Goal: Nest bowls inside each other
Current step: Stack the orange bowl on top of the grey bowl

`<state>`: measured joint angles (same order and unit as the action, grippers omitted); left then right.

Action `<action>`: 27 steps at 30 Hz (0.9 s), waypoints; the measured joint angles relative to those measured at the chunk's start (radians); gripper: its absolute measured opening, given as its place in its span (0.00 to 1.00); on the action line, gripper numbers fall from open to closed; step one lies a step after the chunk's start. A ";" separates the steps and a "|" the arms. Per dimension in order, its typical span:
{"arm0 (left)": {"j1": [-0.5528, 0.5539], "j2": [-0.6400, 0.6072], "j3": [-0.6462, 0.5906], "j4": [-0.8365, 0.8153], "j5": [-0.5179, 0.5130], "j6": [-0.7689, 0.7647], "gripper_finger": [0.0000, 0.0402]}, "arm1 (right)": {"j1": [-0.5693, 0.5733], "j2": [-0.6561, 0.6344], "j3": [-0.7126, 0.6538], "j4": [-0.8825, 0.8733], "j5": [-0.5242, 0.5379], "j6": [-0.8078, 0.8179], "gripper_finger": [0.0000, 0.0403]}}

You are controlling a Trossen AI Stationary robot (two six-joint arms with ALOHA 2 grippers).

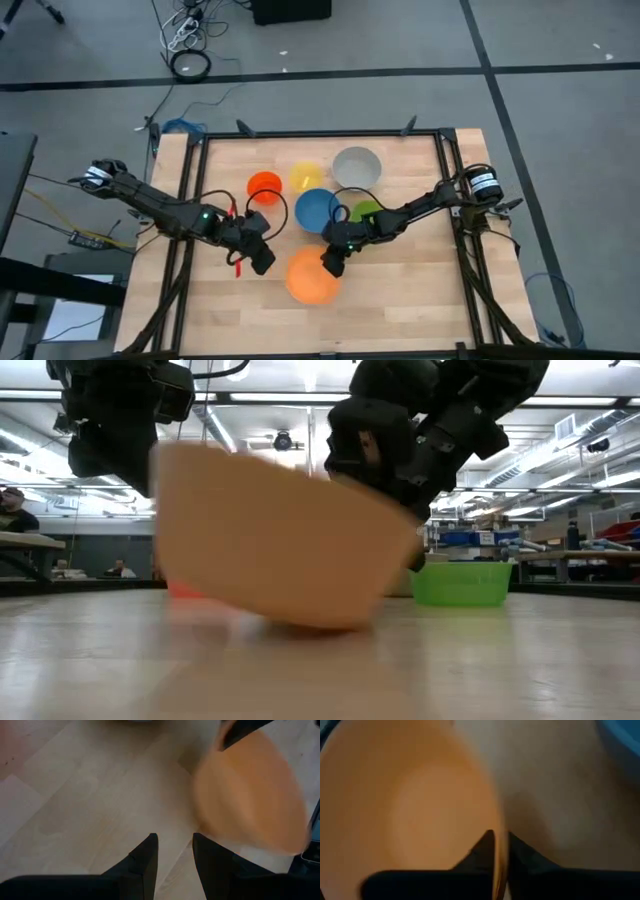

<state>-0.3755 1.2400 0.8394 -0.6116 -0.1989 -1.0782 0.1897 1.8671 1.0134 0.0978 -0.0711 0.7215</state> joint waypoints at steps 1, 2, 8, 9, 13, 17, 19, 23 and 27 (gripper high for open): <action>0.000 0.000 0.000 0.000 0.000 0.000 0.33 | 0.003 -0.010 0.000 0.001 -0.008 -0.010 0.03; 0.000 0.000 0.000 0.001 0.000 0.000 0.33 | 0.006 -0.025 0.000 -0.010 -0.010 -0.011 0.03; 0.000 0.000 0.000 0.024 -0.019 0.013 0.33 | -0.004 -0.190 -0.001 -0.080 0.020 -0.069 0.01; 0.000 0.000 0.000 0.032 -0.024 0.022 0.33 | -0.013 -0.230 -0.001 -0.113 0.040 -0.092 0.00; 0.000 0.000 0.000 0.080 -0.045 0.053 0.33 | -0.089 -0.391 0.001 -0.280 0.243 -0.203 0.00; 0.000 0.000 0.000 0.144 -0.071 0.081 0.33 | -0.241 -0.494 0.000 -0.423 0.410 -0.301 0.00; 0.000 0.000 0.000 0.173 -0.083 0.093 0.33 | -0.339 -0.525 0.001 -0.457 0.423 -0.329 0.00; 0.000 0.000 0.000 0.212 -0.093 0.121 0.33 | -0.536 -0.525 0.000 -0.513 0.411 -0.368 0.00; 0.000 0.000 0.000 0.220 -0.098 0.132 0.33 | -0.684 -0.474 0.000 -0.530 0.341 -0.401 0.00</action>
<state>-0.3752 1.2401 0.8394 -0.3914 -0.2968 -0.9463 -0.4942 1.3936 1.0138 -0.4325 0.2704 0.3201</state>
